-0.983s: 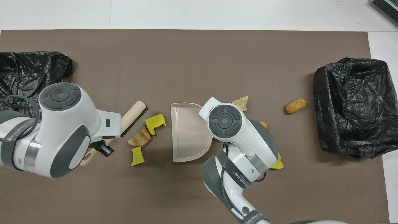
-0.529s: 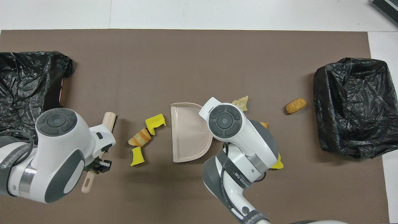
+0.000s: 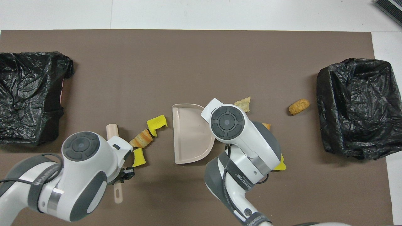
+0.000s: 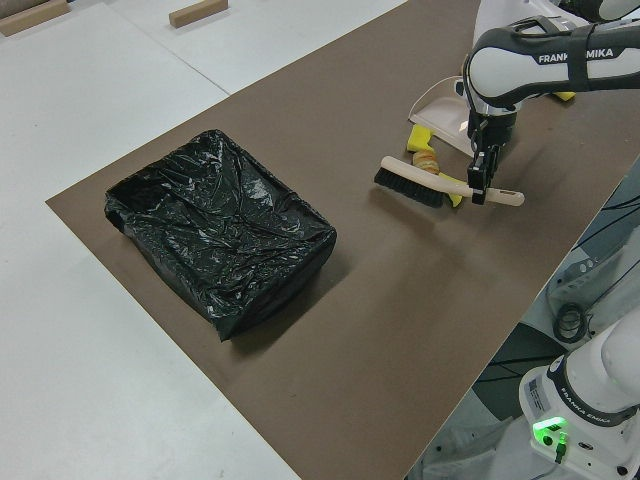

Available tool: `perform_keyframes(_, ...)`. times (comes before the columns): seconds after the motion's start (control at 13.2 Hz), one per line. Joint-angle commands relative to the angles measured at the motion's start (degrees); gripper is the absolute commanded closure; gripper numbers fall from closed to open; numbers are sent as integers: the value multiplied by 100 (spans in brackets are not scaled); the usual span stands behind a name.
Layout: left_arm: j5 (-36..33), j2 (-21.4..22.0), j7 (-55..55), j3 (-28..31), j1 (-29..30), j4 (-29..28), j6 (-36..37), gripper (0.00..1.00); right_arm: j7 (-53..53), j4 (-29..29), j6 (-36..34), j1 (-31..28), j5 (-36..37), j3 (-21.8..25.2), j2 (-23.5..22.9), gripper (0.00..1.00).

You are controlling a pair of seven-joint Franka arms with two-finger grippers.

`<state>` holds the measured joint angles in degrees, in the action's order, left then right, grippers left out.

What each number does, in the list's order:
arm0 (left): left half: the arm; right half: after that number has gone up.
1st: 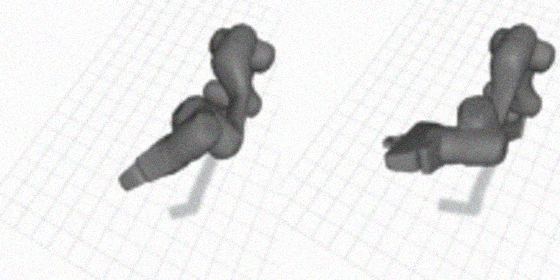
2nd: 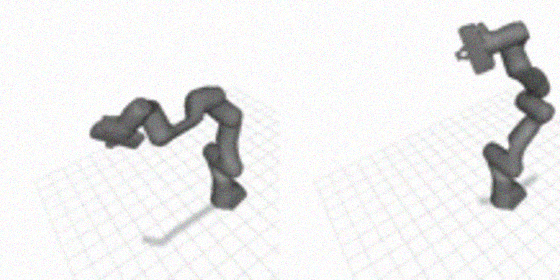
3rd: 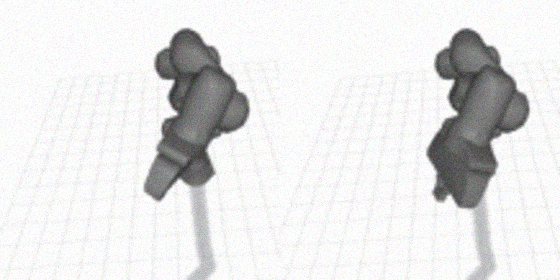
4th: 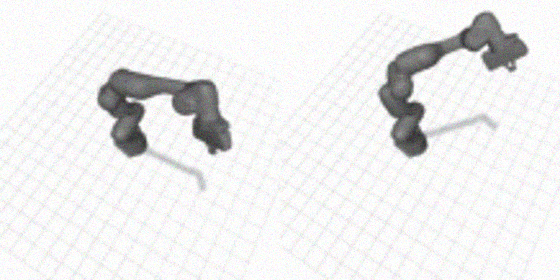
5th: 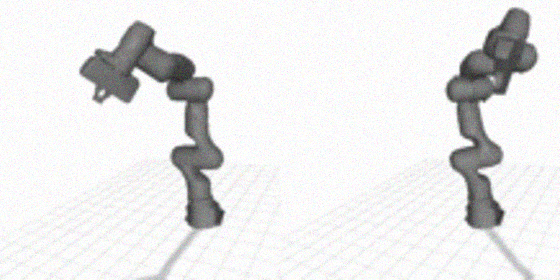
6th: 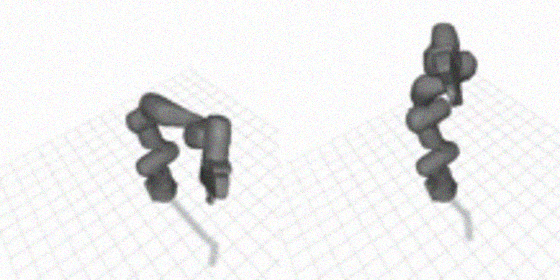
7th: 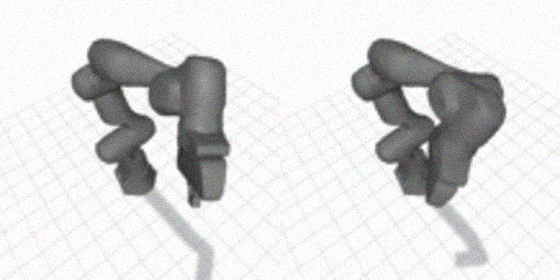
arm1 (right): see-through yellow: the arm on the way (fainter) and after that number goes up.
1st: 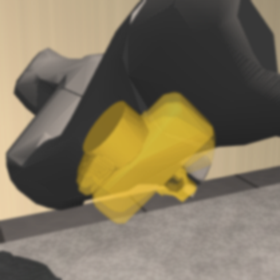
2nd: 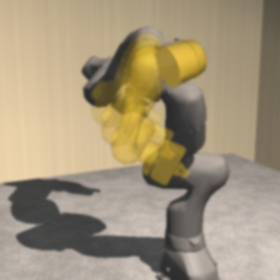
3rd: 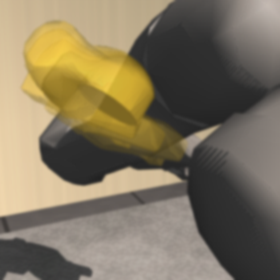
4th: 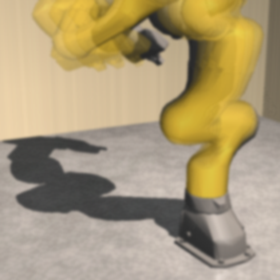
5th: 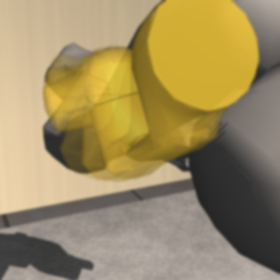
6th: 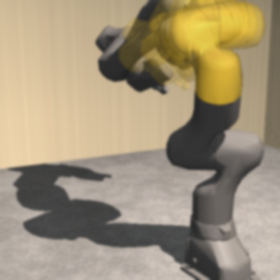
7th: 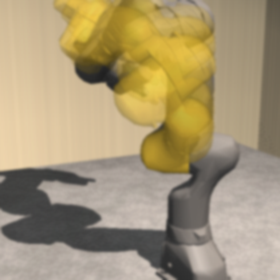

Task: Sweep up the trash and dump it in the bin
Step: 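Sweep bread and sponge pieces toward the dustpan with the left gripper's brush, then brush the debris into the dustpan with the left gripper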

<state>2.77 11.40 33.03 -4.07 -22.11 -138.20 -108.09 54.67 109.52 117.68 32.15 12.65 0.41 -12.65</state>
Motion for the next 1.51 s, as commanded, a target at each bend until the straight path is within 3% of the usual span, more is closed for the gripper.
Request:
perform_keyframes(0.0, 451, -348, 441, 73, -616, -6, -728, 100, 150, 104, 167, 10, 80, -32, -1, 100)
perform_keyframes(0.15, 786, -577, 231, 55, -864, 213, -1116, 100, 141, 113, 237, 11, 80, -41, -27, 100)
perform_keyframes(0.38, 979, -569, -858, 55, -1391, 258, -1223, 100, 88, 113, 351, 28, 80, -41, -97, 100)
perform_keyframes(0.76, 1164, -569, -825, 55, -1805, 819, -1022, 100, 88, 113, 361, 28, 80, -33, -106, 100)
perform_keyframes(1.06, 1235, -403, -790, 143, -1499, 1312, -231, 100, 97, 113, 326, 28, 80, -32, -106, 100)
perform_keyframes(1.44, 1043, -568, -1087, 152, -611, 1445, -344, 100, 97, 113, 308, 19, 80, -32, -106, 100)
